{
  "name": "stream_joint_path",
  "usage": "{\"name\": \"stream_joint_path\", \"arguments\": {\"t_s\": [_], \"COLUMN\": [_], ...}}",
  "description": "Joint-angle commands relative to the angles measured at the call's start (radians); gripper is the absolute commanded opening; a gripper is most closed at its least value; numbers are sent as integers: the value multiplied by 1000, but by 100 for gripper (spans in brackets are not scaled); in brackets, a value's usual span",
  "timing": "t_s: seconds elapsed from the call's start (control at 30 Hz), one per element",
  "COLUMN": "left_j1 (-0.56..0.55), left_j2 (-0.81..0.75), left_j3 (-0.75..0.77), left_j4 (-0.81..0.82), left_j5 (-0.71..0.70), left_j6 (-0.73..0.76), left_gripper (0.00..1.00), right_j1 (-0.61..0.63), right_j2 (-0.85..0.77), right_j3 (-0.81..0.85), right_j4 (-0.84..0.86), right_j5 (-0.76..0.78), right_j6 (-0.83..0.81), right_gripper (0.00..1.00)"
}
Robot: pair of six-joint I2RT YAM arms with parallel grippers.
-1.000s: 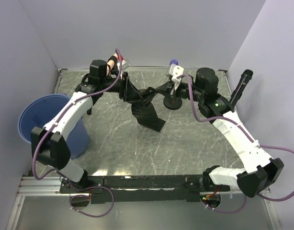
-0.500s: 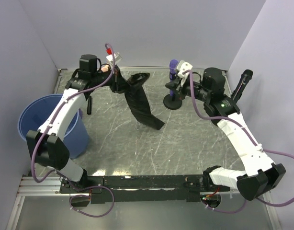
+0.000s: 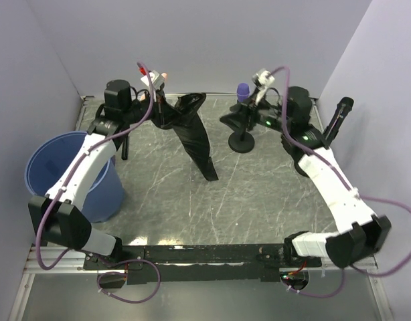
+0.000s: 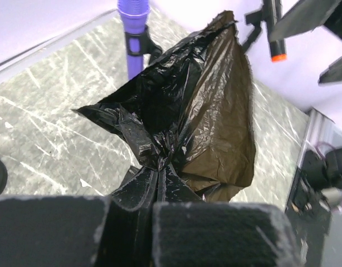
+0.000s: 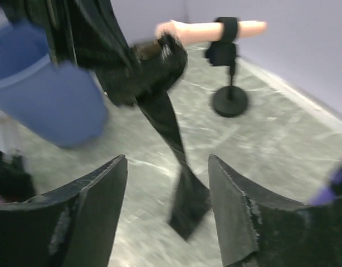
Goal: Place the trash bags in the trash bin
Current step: Unfold the trash bag at the center of the board.
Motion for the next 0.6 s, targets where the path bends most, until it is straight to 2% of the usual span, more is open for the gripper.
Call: {"name": "stream_joint_path", "arguments": {"t_s": [0.0,0.13,0.2,0.4,0.43,0.47,0.5,0.53,0.57], "left_j1": [-52,-88,-96,-99,-100,-99,-100,-100,-100], "left_j2": [-94,-97,-103,-109,-109,-109,-109,-111,-111], "left_j3": [-72,-64,-64,-67,-67,-69,-69,-70,-73], "left_j4": [198,192,192,182,180,180,180,183,185], "left_j5": [-139,-197,-217,-222,-222,-220,-217,-211,-201], "left_j6": [-75,-66,-64,-55,-53,-55,-55,-53,-53], "left_gripper": [1,1,1,1,1,1,1,1,1], "right_j1": [61,113,134,160,165,168,170,170,167], "right_j2": [102,195,220,254,255,260,261,257,255], "right_j3": [120,212,244,246,246,245,242,228,219], "right_j4": [122,114,82,85,79,76,74,79,80], "right_j5": [-30,17,89,134,145,152,158,174,187], "right_j6": [245,307,313,383,383,373,364,365,367], "right_gripper": [71,78,81,82,79,68,52,46,43]}}
